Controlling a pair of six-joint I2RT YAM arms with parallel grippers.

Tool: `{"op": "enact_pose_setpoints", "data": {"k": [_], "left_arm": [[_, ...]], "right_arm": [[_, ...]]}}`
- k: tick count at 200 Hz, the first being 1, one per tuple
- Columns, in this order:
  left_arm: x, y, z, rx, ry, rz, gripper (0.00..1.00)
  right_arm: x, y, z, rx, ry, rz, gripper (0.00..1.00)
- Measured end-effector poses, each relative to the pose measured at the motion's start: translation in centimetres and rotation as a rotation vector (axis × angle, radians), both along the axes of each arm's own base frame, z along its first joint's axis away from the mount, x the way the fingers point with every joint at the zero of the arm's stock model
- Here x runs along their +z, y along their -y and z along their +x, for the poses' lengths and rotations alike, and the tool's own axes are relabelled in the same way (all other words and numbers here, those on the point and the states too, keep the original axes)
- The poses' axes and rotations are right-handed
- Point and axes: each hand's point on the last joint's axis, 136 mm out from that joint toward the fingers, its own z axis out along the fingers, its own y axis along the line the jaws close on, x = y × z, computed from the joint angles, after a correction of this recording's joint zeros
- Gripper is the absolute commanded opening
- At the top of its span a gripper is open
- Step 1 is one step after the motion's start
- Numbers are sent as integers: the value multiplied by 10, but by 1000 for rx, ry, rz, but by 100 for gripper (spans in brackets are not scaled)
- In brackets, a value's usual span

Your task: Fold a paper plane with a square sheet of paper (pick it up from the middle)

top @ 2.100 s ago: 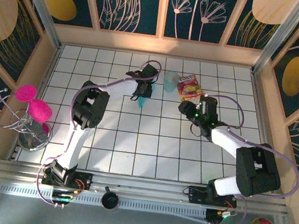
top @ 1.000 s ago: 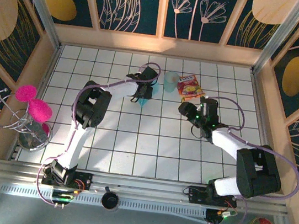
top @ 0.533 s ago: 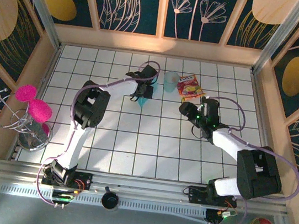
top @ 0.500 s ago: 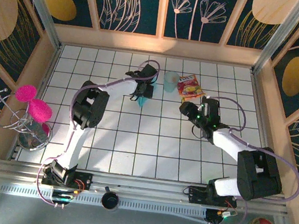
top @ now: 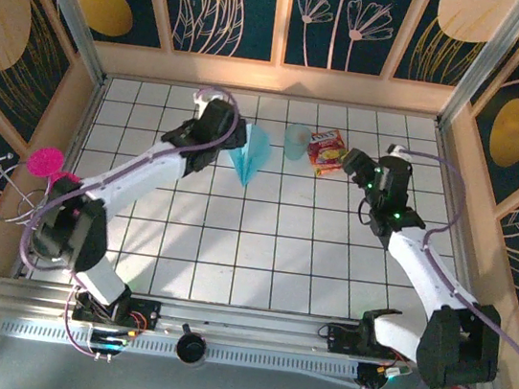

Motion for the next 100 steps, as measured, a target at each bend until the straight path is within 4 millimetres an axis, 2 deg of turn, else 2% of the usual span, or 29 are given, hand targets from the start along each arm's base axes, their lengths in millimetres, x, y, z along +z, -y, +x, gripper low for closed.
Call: {"op": "enact_pose_setpoints", "data": {"k": [22, 42, 76, 100], "left_arm": [[-8, -35, -24, 63, 85, 38, 99], [-21, -66, -43, 124, 135, 71, 99], [-36, -114, -57, 231, 183, 123, 99], [-46, -135, -68, 261, 206, 178, 99]], "right_arm": [[18, 30, -4, -114, 57, -80, 99], [20, 58, -11, -221, 87, -146, 99], [-4, 100, -27, -355, 59, -236, 99], [-19, 125, -36, -424, 52, -270, 99]]}}
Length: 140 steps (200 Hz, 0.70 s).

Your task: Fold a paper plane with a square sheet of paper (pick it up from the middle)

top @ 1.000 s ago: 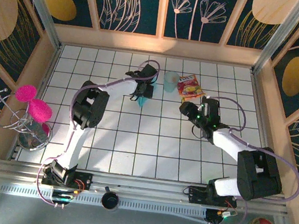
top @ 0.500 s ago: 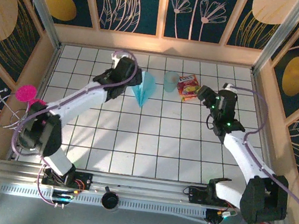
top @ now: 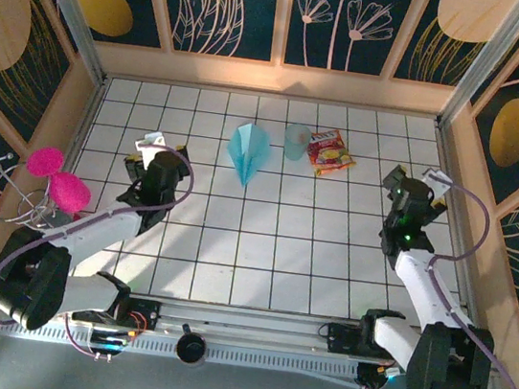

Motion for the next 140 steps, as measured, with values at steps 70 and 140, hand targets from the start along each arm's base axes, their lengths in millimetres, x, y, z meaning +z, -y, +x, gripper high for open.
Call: {"op": "enact_pose_setpoints", "data": {"k": [70, 140], "left_arm": [[-18, -51, 0, 14, 20, 118, 99], [-45, -40, 21, -202, 50, 101, 99]], "right_arm": [[-63, 4, -5, 46, -74, -80, 99], [-68, -14, 8, 214, 46, -97, 99]]}}
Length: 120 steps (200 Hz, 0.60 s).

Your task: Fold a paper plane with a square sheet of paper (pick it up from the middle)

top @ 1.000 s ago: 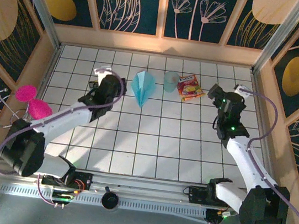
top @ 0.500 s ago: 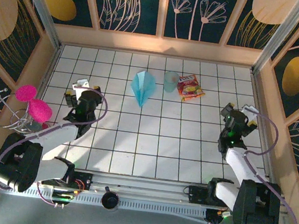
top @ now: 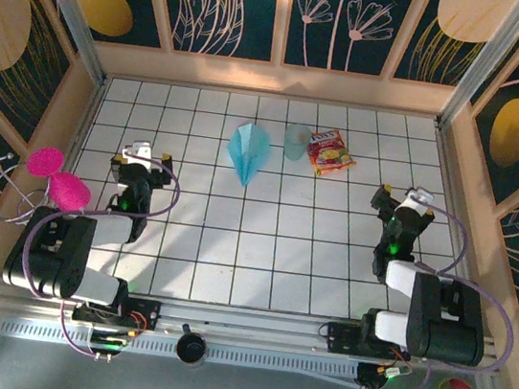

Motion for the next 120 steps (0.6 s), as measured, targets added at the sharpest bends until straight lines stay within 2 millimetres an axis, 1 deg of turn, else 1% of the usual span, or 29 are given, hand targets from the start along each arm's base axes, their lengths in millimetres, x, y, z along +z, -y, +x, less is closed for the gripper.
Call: {"op": "enact_pose_setpoints", "data": {"k": [40, 58, 83, 92, 120], "left_arm": [[9, -8, 9, -72, 73, -37, 99], [4, -6, 5, -99, 78, -47, 99], [4, 0, -2, -136, 103, -57, 99], [4, 1, -4, -142, 121, -57, 99], [-4, 2, -10, -148, 116, -59, 99]], "right_arm": [[-8, -17, 8, 106, 34, 14, 99], [-15, -22, 10, 137, 40, 17, 99], [-25, -26, 12, 160, 25, 17, 99], [-24, -27, 12, 163, 28, 13, 99], [-18, -27, 13, 168, 52, -1, 99]]}}
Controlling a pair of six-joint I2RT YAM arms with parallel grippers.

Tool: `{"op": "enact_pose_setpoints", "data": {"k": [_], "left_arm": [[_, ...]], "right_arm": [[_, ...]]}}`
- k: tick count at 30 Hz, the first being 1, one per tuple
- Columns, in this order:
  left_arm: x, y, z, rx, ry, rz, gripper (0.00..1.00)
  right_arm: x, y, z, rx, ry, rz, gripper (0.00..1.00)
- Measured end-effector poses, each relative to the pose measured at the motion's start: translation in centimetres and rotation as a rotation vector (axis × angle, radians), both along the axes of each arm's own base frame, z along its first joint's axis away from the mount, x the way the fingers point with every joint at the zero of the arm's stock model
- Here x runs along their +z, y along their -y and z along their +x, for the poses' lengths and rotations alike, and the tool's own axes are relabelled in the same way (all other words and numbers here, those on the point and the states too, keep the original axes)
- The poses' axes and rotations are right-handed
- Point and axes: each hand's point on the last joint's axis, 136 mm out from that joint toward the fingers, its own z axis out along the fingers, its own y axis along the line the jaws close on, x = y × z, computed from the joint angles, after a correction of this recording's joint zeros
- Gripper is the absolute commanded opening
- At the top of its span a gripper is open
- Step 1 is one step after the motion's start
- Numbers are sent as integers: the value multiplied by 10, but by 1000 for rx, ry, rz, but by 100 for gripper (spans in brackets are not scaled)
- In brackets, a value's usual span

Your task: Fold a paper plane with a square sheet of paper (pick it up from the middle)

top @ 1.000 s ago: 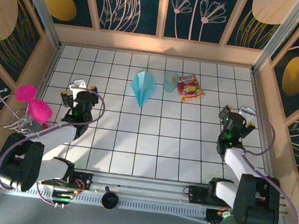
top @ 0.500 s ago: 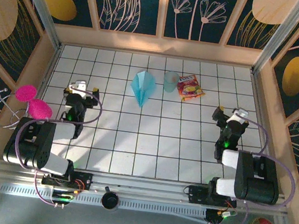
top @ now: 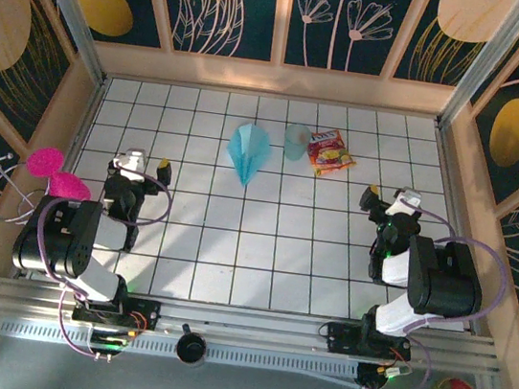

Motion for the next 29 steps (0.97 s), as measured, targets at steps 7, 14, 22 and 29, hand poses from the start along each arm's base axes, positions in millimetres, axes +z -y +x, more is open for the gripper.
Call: {"op": "enact_pose_setpoints", "data": {"k": [7, 14, 22, 29], "left_arm": [[7, -8, 3, 52, 27, -14, 99], [12, -9, 2, 53, 50, -16, 99], [12, -5, 2, 31, 49, -19, 99], [14, -6, 5, 37, 55, -18, 99]], "right_arm": [[2, 0, 0, 0, 9, -2, 99], [2, 0, 0, 0, 10, -2, 99], [2, 0, 0, 0, 10, -2, 99], [2, 0, 0, 0, 10, -2, 99]]}}
